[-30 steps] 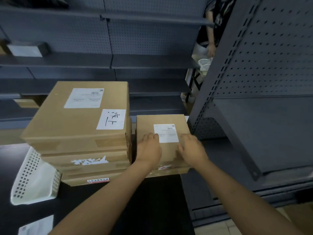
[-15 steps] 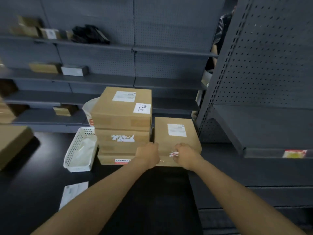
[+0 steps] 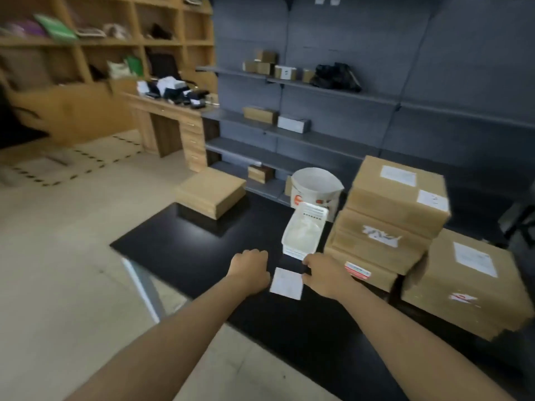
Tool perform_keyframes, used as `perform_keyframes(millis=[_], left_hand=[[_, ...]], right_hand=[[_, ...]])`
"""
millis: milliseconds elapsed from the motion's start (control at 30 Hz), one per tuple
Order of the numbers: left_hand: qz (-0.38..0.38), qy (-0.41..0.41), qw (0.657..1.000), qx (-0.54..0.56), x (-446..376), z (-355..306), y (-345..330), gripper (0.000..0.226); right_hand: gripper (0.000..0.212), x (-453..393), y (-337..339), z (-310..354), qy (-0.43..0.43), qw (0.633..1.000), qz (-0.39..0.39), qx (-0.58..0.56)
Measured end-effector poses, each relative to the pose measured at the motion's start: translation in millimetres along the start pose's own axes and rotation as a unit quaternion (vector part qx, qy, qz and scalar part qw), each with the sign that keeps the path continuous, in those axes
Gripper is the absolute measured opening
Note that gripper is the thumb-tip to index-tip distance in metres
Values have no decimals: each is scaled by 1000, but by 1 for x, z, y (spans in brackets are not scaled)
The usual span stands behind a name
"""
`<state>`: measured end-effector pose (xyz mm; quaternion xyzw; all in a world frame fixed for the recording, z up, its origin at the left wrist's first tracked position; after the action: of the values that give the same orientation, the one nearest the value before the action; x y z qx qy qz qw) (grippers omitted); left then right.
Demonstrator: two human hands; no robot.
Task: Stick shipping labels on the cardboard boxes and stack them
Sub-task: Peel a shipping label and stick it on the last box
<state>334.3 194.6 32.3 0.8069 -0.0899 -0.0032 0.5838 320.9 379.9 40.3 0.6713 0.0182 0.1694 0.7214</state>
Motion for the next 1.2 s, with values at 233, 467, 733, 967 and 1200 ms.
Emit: perform_keyframes(millis=[233,467,733,967,1200], left_hand=[[-25,190,981,-29,86,219,59,27],[-38,278,959,-41,109,338,88,39],[-11,285,957,-49,33,433,124,42],[-12,238,971,-35,-68,478,156,43],[21,141,990,13,-199,507,154,42]], right_hand=[[44,-74,-26,216,163,985,53,27],[41,-136,-35,352,252,965,57,52],[49,-252,-26,422,266,959,77,51],[45,-345,0,433,212,974,79,27],[50,-417,3,398,87,992,87,-9]])
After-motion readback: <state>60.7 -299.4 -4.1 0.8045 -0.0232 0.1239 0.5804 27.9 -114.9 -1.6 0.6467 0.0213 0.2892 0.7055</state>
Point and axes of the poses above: each hand's wrist, its own x-axis away from the middle knuckle, its own y-axis out of the back of the hand, z = x × y, the point moved 1 cm from there along -x, towards the middle knuckle, and after that the axes turned 7 degrees about x, right-handed, at the moved point
